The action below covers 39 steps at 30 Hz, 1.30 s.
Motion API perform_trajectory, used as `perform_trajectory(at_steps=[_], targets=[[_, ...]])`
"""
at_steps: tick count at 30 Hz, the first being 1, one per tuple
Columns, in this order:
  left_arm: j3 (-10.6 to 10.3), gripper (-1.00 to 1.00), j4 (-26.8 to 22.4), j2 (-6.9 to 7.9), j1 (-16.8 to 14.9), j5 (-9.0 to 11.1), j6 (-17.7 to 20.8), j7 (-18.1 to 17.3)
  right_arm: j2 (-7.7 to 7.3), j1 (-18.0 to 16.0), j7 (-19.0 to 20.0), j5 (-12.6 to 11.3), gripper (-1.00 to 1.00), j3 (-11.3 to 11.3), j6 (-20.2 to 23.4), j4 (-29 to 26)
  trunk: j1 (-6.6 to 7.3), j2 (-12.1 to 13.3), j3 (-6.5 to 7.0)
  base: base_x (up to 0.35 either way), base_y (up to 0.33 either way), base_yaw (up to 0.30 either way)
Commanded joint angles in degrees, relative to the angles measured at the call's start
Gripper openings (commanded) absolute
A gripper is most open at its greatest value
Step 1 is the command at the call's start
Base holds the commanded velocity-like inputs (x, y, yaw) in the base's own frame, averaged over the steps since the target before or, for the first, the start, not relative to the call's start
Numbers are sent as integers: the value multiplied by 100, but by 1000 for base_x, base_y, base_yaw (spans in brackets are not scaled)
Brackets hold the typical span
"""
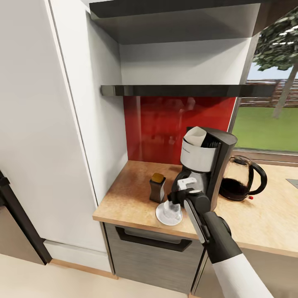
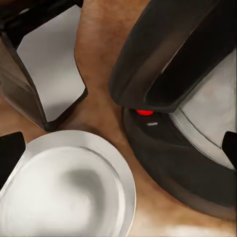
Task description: Set up a coffee station on the kitchen countertop: keep the coffee maker on the countertop, move the bottle of coffee from the kitchen shelf to the counter next to the coffee maker, place a paper coffee filter on top of the coffee maker, put the saucer next to the coffee maker with the coffee cup on the saucer, and place the electric kettle next to the coffee maker.
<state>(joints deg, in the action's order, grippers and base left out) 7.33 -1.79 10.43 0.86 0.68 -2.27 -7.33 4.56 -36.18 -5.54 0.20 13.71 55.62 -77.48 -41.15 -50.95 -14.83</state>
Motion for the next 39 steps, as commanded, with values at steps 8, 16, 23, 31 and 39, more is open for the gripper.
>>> perform_trajectory(at_steps=[8, 16, 23, 31, 39], targets=[[44, 100, -29, 1, -19, 6, -1, -24, 14, -5, -9, -89, 100, 33, 22, -377, -1, -5, -7, -294, 0, 0], [41, 100, -32, 11, -35, 2, -1, -23, 6, -3, 322, -1051, 100, 52, -406, -381, -1, -5, -7, -252, 0, 0], [43, 100, -32, 9, -35, 5, -1, -23, -42, 12, 2268, -1115, 100, 48, -1535, -142, -1, -5, -7, -23, 0, 0], [43, 100, -34, -4, -48, 4, -1, -23, -20, 14, 4021, -1118, 100, 163, -3024, 1230, -1, -5, -7, -1, 0, 0], [44, 100, -34, -10, -51, 8, 1, -27, 8, 15, 5345, -1136, 100, 948, -4175, 2961, -1, -5, -7, 0, 0, 0]])
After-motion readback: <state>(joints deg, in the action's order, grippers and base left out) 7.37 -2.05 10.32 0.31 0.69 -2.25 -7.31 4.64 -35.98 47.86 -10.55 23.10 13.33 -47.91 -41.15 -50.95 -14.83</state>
